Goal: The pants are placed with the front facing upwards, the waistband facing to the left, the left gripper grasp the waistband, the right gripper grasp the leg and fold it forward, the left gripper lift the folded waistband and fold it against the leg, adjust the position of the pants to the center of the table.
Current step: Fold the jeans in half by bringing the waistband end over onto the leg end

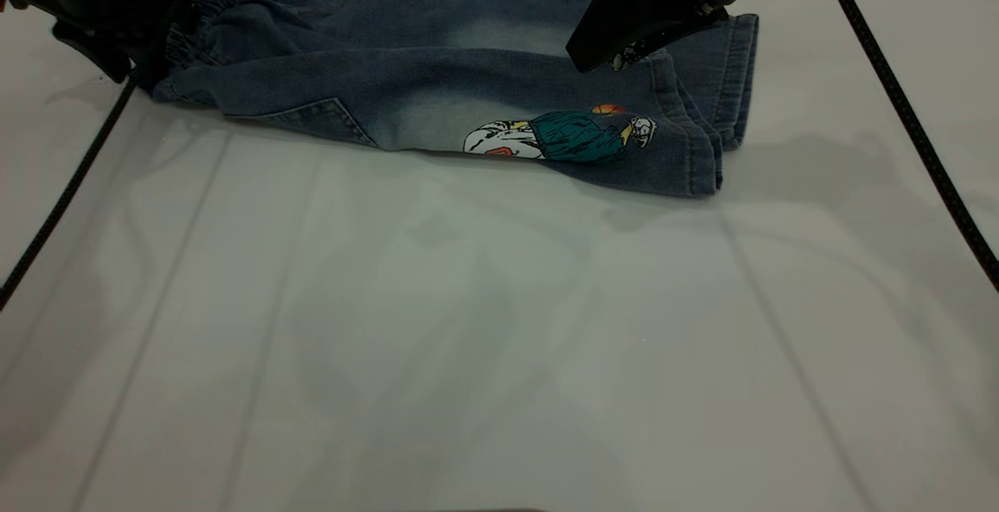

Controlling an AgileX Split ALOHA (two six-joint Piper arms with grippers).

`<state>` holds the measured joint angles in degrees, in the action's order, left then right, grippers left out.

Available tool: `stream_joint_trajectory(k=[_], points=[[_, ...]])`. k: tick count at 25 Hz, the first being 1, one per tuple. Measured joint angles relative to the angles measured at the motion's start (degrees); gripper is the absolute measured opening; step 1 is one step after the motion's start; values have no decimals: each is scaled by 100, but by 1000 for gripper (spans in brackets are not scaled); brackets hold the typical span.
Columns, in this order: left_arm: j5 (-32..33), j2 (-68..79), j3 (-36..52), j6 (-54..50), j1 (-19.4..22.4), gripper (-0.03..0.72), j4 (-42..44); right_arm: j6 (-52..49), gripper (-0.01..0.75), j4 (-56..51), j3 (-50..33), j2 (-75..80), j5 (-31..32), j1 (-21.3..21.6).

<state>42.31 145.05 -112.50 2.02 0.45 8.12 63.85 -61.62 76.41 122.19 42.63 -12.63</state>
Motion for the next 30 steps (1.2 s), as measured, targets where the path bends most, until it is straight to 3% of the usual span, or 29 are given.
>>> stream_joint_trajectory(k=[3, 6, 13, 21, 26, 30], points=[[5, 68, -45, -76, -27, 78, -23, -5, 267, 0, 4, 0, 49, 0], [17, 74, -55, -89, -31, 11, -132, -5, 267, 0, 4, 0, 63, 0], [353, -18, -277, 265, 8, 3, -607, -5, 267, 0, 4, 0, 69, 0], [2482, -853, -423, 905, -4, 3, -864, -5, 267, 0, 6, 0, 69, 0], [2482, -794, -444, 959, -4, 12, -876, -5, 267, -6, 6, 0, 74, 0], [2478, -603, -444, 965, -4, 61, -898, -5, 267, -11, 6, 0, 98, 0]])
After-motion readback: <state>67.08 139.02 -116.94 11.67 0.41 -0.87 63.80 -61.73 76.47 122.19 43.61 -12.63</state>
